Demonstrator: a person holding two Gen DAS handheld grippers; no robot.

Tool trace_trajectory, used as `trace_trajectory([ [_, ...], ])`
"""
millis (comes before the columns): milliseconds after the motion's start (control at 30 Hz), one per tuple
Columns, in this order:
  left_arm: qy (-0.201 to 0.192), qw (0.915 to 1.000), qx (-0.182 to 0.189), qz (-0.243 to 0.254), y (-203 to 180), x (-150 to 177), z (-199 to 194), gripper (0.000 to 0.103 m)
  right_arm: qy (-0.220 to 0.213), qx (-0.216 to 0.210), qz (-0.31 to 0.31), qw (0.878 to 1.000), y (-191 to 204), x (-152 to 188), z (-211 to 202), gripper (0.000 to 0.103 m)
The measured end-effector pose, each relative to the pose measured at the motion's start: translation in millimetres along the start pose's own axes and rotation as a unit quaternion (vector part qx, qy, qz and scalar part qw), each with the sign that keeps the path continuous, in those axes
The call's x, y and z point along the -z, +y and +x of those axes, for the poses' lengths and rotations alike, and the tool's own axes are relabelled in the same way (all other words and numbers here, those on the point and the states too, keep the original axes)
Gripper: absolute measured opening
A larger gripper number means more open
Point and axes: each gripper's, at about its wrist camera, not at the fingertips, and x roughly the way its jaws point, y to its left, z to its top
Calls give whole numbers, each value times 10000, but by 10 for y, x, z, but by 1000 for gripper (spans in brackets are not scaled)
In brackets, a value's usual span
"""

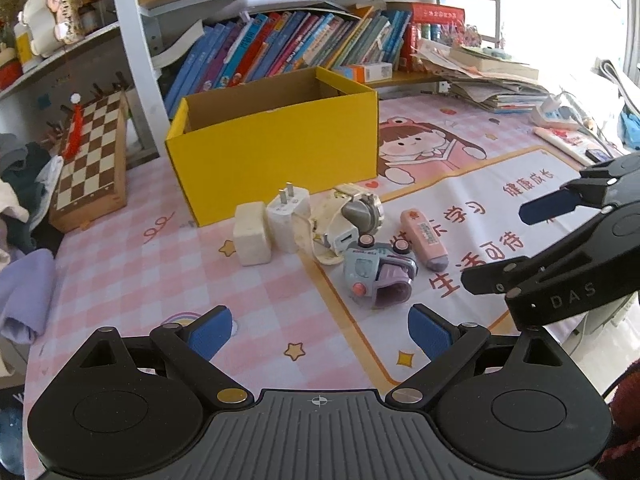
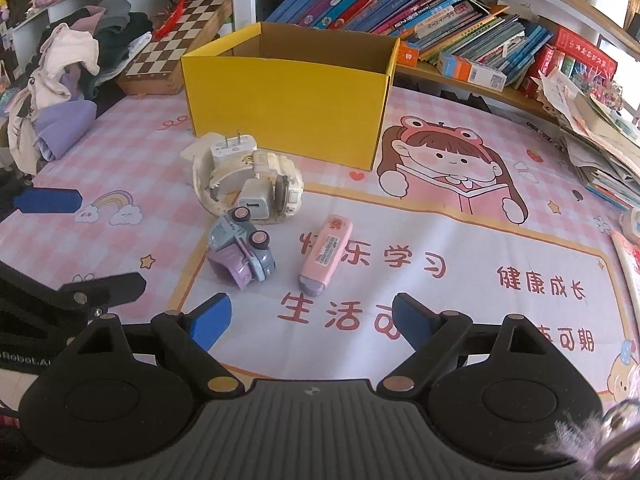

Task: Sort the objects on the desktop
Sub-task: 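Move the left gripper to the grey toy truck while the right gripper approaches the pink eraser, then close the left gripper on the toy truck while the right gripper closes on the pink eraser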

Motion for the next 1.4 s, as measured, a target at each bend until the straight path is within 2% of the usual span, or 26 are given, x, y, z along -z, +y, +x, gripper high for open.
trace_trajectory([
  [767,250,9995,187,3,-19,-130,313,97,257,0,-137,9996,-150,-217,307,84],
  [1067,347,9985,421,51,-54,-195,478,96,354,3,-154,9993,-247,-337,461,72],
  [1267,450,9972,579,110,-109,-234,596,95,439,-110,-243,9987,-287,-417,583,69],
  [1400,533,9962,675,137,-143,-255,677,94,524,-228,-308,9979,-305,-467,673,63],
])
